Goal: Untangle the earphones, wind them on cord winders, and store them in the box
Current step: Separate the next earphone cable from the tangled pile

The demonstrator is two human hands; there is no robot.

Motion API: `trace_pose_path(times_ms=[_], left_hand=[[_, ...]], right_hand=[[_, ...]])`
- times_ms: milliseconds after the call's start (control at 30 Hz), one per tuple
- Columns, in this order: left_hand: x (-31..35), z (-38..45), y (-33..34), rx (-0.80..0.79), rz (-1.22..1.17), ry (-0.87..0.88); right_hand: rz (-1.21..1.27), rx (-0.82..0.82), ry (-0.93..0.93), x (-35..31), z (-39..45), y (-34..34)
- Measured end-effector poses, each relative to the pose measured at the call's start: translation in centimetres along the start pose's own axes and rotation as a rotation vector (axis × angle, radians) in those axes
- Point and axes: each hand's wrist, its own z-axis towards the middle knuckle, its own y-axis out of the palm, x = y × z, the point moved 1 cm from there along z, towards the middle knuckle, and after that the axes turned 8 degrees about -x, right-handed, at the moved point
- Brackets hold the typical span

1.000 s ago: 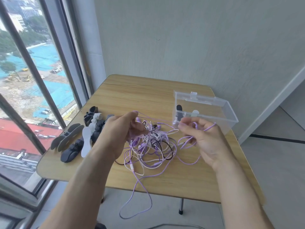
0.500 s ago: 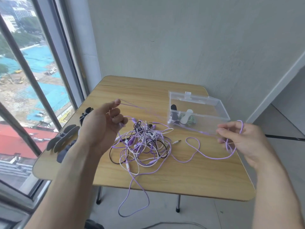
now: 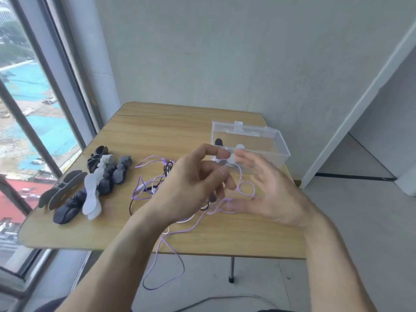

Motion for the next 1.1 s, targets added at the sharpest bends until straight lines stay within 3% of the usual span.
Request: trace_pose_path(times_ms=[67,133,300,400,500,600,667,800,900,967,1033,1100], left_hand=[[-0.1,0.3,1.5,0.050,-0.011,-0.008],[-0.3,0.6,2.4,0.131,0.033,0.004],[-1.3,1.4,3.8,0.297,0.217,0.012],[-2.7,1.9,4.2,0.339,0.328,-0.038],[-4.4,2.4,4.3,0.274,0.511,-0.005],[-6.7,2.4,4.3,0.009,0.870,-0.059],[-7.8,2.3,4.3,-0.115,1.113,-0.099],[-7.4,2.5,4.5,-0.099,1.197,-0.135],[-6.7,2.2,4.8,0.008,1.039,-0.005],[-5.4,2.2,5.1,0.062,0.864,0.088],[-4.0,2.0,5.0,0.104,0.696,0.139],[-2.8,1.8,4.8,0.134,0.602,0.188]], right_hand=[[0.279,-0.107,-0.136,-0.6,0.2,1.0],[0.376,-0.095,-0.118,-1.0,0.3,1.0],[0.262,0.061,0.047,0.4,-0.5,-0.5],[0.327,0.211,0.111,1.1,-0.8,-1.7],[0.456,0.468,0.141,1.8,-0.9,-2.9],[0.532,0.740,0.170,2.7,-1.3,-4.2],[0.469,0.800,0.192,3.0,-1.7,-4.7],[0.401,0.853,0.164,3.0,-2.0,-4.7],[0.442,0.838,0.089,2.7,-1.8,-4.6],[0.315,0.752,0.054,2.2,-1.8,-4.4],[0.206,0.529,0.023,1.4,-1.8,-3.7],[0.251,0.194,0.036,0.6,-1.8,-2.6]])
